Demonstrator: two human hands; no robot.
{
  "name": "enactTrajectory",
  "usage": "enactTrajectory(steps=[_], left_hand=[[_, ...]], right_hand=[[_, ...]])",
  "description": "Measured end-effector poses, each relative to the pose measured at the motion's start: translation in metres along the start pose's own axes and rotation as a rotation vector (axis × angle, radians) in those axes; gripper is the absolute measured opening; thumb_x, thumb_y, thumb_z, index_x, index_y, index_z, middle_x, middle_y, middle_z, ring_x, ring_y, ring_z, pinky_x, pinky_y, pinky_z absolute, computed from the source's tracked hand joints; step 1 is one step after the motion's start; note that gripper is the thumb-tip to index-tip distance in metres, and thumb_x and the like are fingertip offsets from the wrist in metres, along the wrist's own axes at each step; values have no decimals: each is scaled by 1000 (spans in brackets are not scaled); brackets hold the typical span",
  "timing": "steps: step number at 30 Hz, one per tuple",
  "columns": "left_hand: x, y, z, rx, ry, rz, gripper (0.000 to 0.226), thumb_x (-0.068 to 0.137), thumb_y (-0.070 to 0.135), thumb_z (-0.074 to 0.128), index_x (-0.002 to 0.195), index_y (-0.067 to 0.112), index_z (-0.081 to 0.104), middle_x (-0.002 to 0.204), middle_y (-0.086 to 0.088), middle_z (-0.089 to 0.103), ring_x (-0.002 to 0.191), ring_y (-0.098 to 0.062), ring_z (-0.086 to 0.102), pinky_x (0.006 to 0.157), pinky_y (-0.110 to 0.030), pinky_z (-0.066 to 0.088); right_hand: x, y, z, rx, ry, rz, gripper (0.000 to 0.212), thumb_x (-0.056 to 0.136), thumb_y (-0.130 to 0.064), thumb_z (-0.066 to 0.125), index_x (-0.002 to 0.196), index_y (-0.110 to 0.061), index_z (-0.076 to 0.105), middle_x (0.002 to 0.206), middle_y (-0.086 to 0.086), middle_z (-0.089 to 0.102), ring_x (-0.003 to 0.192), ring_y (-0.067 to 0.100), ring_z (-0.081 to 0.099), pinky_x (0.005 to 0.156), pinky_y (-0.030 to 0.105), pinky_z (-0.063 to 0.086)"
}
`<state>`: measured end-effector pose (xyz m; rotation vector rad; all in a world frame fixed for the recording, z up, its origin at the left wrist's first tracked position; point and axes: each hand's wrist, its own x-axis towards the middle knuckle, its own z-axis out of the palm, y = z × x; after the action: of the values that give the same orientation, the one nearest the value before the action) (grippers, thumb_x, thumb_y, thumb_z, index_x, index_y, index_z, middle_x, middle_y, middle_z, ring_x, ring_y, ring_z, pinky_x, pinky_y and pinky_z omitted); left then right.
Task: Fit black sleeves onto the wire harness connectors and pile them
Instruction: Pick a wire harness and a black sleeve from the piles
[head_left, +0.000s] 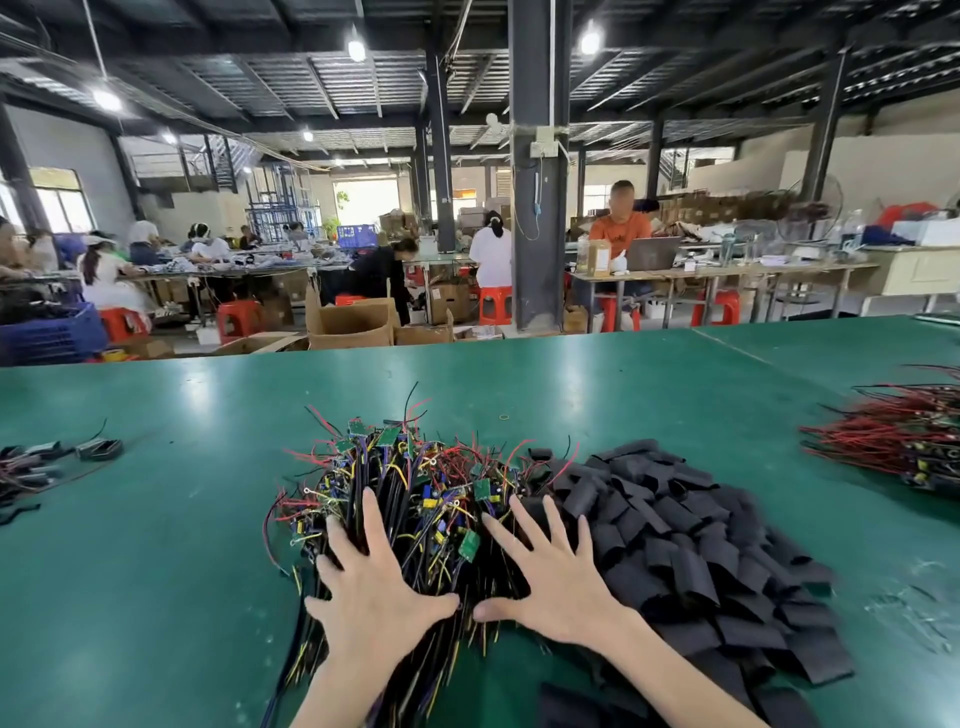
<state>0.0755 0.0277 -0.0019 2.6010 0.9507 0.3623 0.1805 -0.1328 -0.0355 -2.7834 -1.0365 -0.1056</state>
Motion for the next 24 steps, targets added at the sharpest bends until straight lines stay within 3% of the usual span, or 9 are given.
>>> enactTrajectory(steps=[2,4,6,7,9,13,18,20,24], left_hand=[[-3,6,-1,95,154,75,160,36,74,74,142,20,-33,153,-23,-16,142,-44,-5,106,-70,13],[-6,12,5,169,425,331,147,34,56,82,152,9,8,154,-25,11,143,-42,9,107,-69,1],[-10,24,12,238,542,597,98,45,34,83,132,7,49,133,-16,45,127,-34,40,110,-61,13],[-12,30,12,293,469,652,68,55,28,80,117,10,59,120,-10,51,116,-30,47,107,-56,20],[-12,45,11,391,244,571,27,81,22,61,107,17,60,113,-5,49,114,-28,43,101,-51,18],[-2,57,25,580,129,449,26,91,5,39,112,10,53,118,-13,46,118,-31,32,101,-51,17],[-6,63,22,443,159,438,15,92,17,45,99,14,58,95,-6,63,104,-30,49,97,-46,28],[-8,64,9,346,159,429,15,88,30,54,91,17,61,85,-1,65,93,-25,55,88,-41,33],[7,53,-13,8,188,381,24,96,34,42,100,18,60,88,3,66,86,-17,61,80,-30,47]], right_hand=[[-6,-1,-9,67,139,-17,87,72,-85,24,147,-43,7,158,-11,-6,145,19,-7,114,51,-2],[-9,3,-23,176,406,0,57,88,-61,44,133,-26,45,143,0,40,132,23,34,107,42,28],[-12,13,-36,138,660,65,20,86,-31,62,99,-16,60,102,3,58,99,28,55,84,39,44],[-16,19,-41,104,647,129,13,84,-27,62,92,-16,59,94,1,57,93,27,55,79,39,44],[-23,30,-45,37,442,241,15,85,-33,55,95,-22,54,97,-4,54,100,22,53,82,34,39],[-28,39,-36,-85,81,260,42,82,-53,49,116,-28,49,116,-4,47,115,21,46,90,35,33],[-25,40,-25,-88,96,232,58,84,-64,44,130,-29,42,125,-3,43,122,21,40,94,39,30],[-24,41,-24,-85,104,229,52,88,-60,42,129,-29,45,124,-4,43,122,20,39,94,39,29],[-22,43,-21,-46,140,211,35,92,-53,42,116,-29,53,115,-7,44,118,16,41,90,34,29]])
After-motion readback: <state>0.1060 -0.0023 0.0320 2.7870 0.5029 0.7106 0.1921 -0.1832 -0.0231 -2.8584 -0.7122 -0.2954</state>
